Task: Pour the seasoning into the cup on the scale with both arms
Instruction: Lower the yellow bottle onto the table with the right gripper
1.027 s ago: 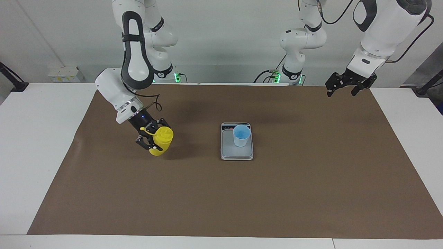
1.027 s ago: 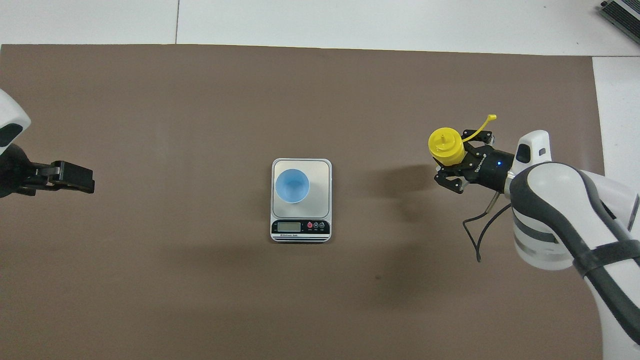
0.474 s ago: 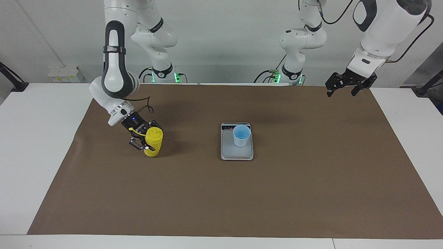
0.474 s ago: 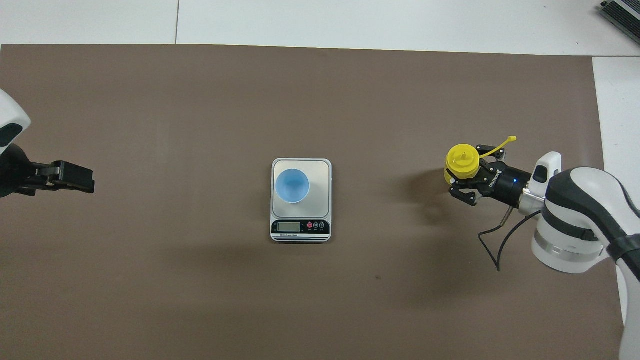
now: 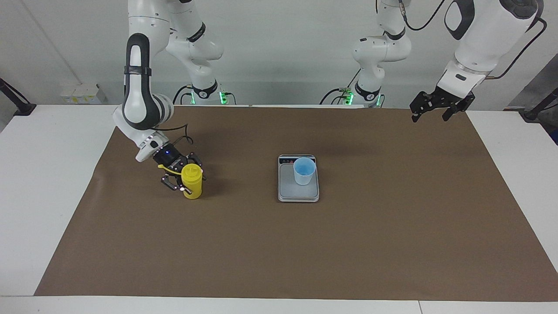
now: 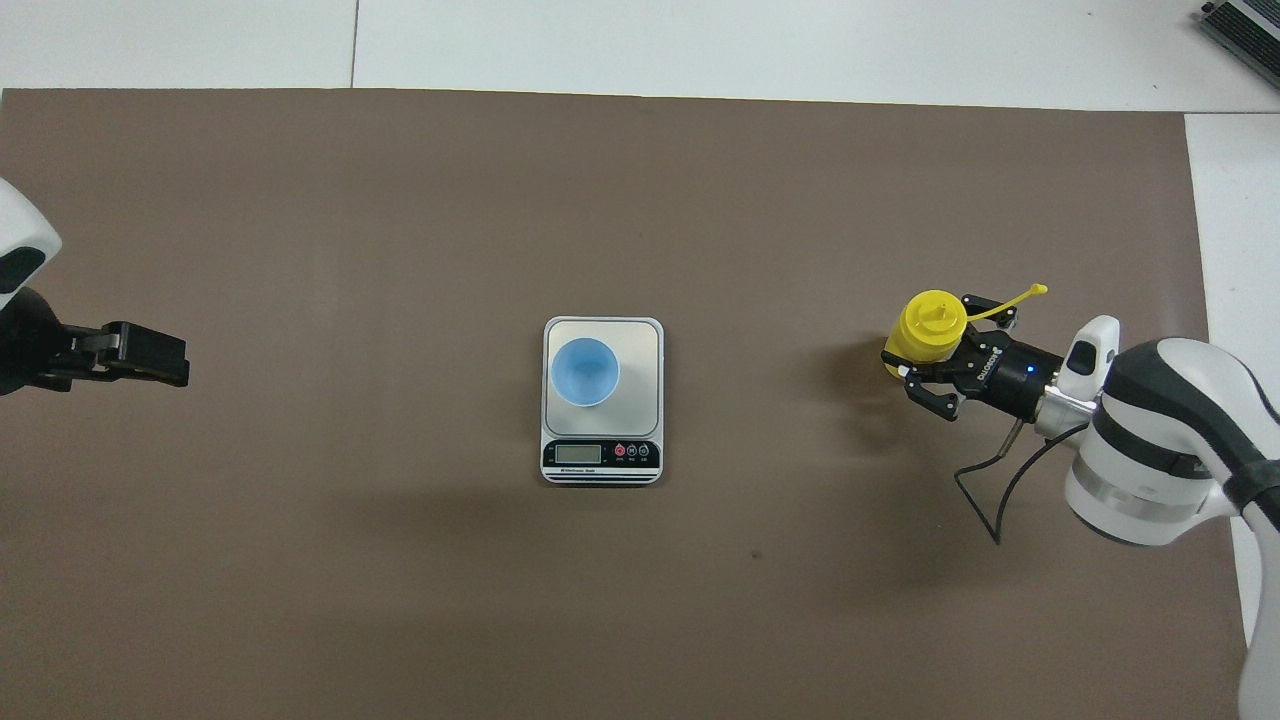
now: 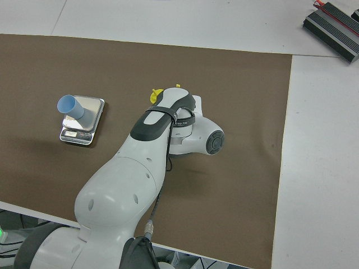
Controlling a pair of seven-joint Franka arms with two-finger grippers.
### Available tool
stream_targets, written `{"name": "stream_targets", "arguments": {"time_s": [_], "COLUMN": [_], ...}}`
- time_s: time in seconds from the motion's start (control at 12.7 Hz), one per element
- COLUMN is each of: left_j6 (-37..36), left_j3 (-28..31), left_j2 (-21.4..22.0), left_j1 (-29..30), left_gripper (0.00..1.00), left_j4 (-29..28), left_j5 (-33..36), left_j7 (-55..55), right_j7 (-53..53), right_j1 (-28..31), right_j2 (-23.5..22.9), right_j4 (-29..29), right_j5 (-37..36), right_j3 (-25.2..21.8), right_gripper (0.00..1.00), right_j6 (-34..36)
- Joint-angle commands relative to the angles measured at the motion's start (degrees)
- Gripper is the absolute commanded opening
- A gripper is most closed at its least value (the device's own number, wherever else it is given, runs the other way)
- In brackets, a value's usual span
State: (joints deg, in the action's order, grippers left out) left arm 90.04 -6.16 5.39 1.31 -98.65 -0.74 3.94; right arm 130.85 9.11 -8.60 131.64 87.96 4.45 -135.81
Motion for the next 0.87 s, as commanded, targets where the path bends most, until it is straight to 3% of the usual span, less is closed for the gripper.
{"name": "stream_targets", "arguments": {"time_s": [0.0, 0.4, 0.79], "left_j6": [-0.13, -0.13, -0.13], "left_j3": [-0.26, -0.17, -0.26], "left_j2": [1.46, 1.46, 1.46], "left_j1": [0.63, 0.63, 0.63], "left_gripper": [1.00, 1.00, 1.00], "left_j4": [-1.54, -1.54, -1.54], "left_j5": [0.30, 0.30, 0.30], "left_j7": [-0.60, -0.69, -0.60], "right_j7": [1.60, 1.77, 1.16], "right_j1": [2.40, 6.00, 11.89], "right_j2": [1.30, 3.50, 3.68], "right_j4": [0.46, 4.76, 4.85], "right_j5": [1.61, -0.06, -11.20], "right_j3": [0.56, 0.29, 0.20], "right_gripper": [1.00, 1.00, 1.00], "right_j6": [1.87, 3.10, 3.45]}}
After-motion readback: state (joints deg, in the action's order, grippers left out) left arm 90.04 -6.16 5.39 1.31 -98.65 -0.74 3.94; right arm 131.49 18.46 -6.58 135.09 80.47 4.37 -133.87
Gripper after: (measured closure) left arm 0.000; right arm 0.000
